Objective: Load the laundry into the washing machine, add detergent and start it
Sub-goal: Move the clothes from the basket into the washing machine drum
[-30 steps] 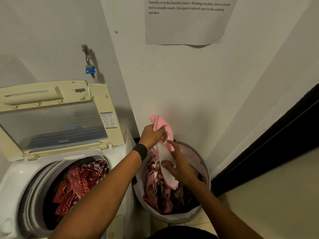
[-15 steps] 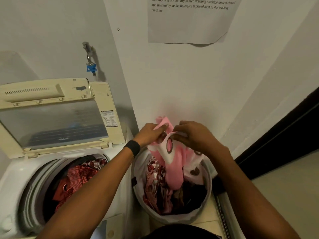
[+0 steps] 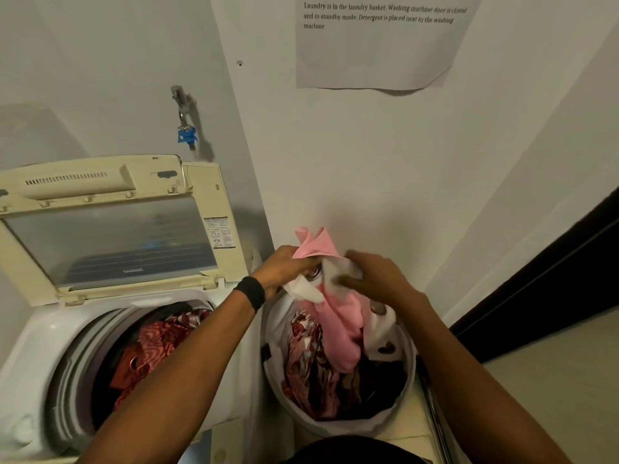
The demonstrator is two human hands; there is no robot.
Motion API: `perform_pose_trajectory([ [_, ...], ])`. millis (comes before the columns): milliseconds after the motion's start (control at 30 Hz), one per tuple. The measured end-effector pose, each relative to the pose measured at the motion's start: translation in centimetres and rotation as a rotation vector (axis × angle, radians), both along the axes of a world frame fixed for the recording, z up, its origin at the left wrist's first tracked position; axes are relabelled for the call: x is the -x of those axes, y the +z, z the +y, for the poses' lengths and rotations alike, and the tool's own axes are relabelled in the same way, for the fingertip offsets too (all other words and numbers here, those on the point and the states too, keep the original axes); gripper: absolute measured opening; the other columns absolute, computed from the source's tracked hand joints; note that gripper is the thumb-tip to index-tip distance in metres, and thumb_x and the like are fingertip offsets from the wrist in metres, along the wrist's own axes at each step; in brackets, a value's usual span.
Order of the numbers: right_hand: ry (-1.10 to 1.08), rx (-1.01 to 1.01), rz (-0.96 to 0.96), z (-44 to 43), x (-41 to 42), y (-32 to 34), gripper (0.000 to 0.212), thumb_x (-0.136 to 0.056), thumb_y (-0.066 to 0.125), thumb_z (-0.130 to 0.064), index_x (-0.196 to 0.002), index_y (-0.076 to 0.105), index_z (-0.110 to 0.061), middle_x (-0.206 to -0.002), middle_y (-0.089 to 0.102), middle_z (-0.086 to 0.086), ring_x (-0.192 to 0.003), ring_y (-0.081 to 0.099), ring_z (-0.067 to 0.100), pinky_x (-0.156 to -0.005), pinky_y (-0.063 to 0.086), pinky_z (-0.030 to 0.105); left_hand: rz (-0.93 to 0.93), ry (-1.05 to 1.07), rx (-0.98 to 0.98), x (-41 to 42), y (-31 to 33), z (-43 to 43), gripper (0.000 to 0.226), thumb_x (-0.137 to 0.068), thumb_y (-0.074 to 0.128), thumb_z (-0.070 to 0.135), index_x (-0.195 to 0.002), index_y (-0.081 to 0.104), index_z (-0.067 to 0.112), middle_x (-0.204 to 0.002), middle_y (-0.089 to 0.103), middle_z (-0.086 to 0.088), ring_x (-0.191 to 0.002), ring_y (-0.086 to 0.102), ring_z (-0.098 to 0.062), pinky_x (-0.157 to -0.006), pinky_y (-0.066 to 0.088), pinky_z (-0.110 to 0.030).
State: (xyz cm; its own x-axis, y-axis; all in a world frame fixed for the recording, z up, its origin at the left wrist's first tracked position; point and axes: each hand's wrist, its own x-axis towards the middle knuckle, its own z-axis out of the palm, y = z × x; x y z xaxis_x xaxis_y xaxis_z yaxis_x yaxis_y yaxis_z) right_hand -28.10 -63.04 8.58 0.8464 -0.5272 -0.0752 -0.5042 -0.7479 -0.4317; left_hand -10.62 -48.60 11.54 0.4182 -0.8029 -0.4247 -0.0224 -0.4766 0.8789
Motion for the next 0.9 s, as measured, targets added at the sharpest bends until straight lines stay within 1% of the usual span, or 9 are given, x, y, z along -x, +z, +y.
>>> perform_pose_trajectory([
  [67, -0.018, -0.111, 0.140, -1.4, 1.8, -1.1, 0.028, -0.093, 0.067, -0.047, -0.105, 0.062, -0.023, -0.104, 0.066, -0.004, -0.096, 0.064, 0.022, -0.081, 0.053, 0.039, -0.015, 0.069, -0.004, -0.3, 0.0, 0.4, 0.016, -0.095, 0.072, 0.024, -0.093, 0.069, 0.009, -0.080, 0.069, -0.005, -0.075, 0.064, -0.016, -0.065, 0.051, -0.021],
  [167, -0.093, -0.131, 0.124, -3.2, 3.8, -1.5, 0.018, -0.096, 0.064, -0.039, -0.094, 0.062, -0.021, -0.095, 0.067, -0.005, -0.089, 0.067, 0.022, -0.077, 0.053, 0.037, -0.067, 0.171, -0.002, -0.5, -0.2, 0.6, 0.024, -0.097, 0.070, 0.030, -0.086, 0.066, 0.009, -0.077, 0.067, -0.004, -0.070, 0.062, -0.015, -0.057, 0.046, -0.019],
  [300, -0.183, -0.220, -0.169, -1.7, 3.0, 1.1, 0.025, -0.098, 0.061, -0.034, -0.080, 0.055, -0.019, -0.070, 0.057, -0.004, -0.063, 0.052, 0.015, -0.061, 0.039, 0.034, -0.166, 0.321, 0.001, 0.5, -0.4, -0.7, 0.031, -0.099, 0.065, 0.036, -0.078, 0.064, 0.013, -0.071, 0.064, -0.004, -0.060, 0.056, -0.015, -0.052, 0.040, -0.022],
  [400, -0.216, -0.195, -0.341, 1.0, 1.4, 2.3, 0.021, -0.100, 0.056, -0.028, -0.084, 0.051, -0.016, -0.078, 0.055, -0.001, -0.072, 0.053, 0.020, -0.065, 0.038, 0.036, -0.138, 0.341, 0.018, 1.8, -0.3, -1.4, 0.036, -0.102, 0.060, 0.036, -0.075, 0.064, 0.013, -0.064, 0.063, -0.001, -0.051, 0.054, -0.011, -0.048, 0.043, -0.018],
  [500, -0.142, -0.218, -0.394, 3.7, 0.0, 1.7, 0.018, -0.105, 0.050, -0.029, -0.092, 0.049, -0.018, -0.091, 0.050, -0.002, -0.077, 0.052, 0.016, -0.066, 0.040, 0.029, -0.023, 0.226, 0.047, 3.0, -0.7, -1.9, 0.035, -0.103, 0.056, 0.038, -0.093, 0.071, 0.009, -0.088, 0.073, -0.011, -0.078, 0.066, -0.025, -0.071, 0.054, -0.033],
  [600, -0.042, -0.300, -0.383, 5.3, -0.8, 0.9, 0.019, -0.108, 0.046, -0.035, -0.102, 0.049, -0.017, -0.100, 0.053, 0.002, -0.081, 0.059, 0.019, -0.068, 0.052, 0.031, 0.090, 0.173, 0.050, 4.0, -0.7, -1.7, 0.044, -0.104, 0.050, 0.051, -0.120, 0.068, 0.014, -0.118, 0.071, -0.011, -0.105, 0.064, -0.024, -0.086, 0.051, -0.034],
  [700, 0.004, -0.295, -0.381, 5.5, -1.1, 0.0, 0.020, -0.103, 0.057, -0.029, -0.114, 0.051, -0.013, -0.107, 0.050, 0.003, -0.085, 0.056, 0.019, -0.072, 0.053, 0.033, 0.313, 0.200, 0.071, 3.6, -0.6, -1.2, 0.073, -0.083, 0.065, 0.074, -0.130, 0.066, 0.019, -0.126, 0.072, -0.008, -0.119, 0.066, -0.027, -0.105, 0.051, -0.044],
  [767, -0.006, -0.202, -0.335, 5.9, -1.3, -0.9, 0.041, -0.092, 0.070, -0.019, -0.126, 0.049, -0.009, -0.114, 0.046, 0.005, -0.087, 0.053, 0.020, -0.074, 0.054, 0.033, 0.367, 0.172, 0.077, 3.3, -0.2, -1.2, 0.084, -0.072, 0.071, 0.080, -0.132, 0.065, 0.021, -0.125, 0.073, -0.007, -0.118, 0.068, -0.028, -0.105, 0.051, -0.044],
  [900, -0.209, -0.088, -0.413, 8.6, -1.9, -3.2, 0.057, -0.088, 0.069, 0.001, -0.140, 0.045, -0.001, -0.126, 0.047, 0.015, -0.103, 0.048, 0.017, -0.085, 0.057, 0.033, 0.016, 0.128, 0.064, 3.9, 0.2, -2.0, 0.030, -0.095, 0.072, 0.034, -0.118, 0.064, 0.016, -0.111, 0.070, -0.005, -0.105, 0.066, -0.023, -0.083, 0.056, -0.026],
])
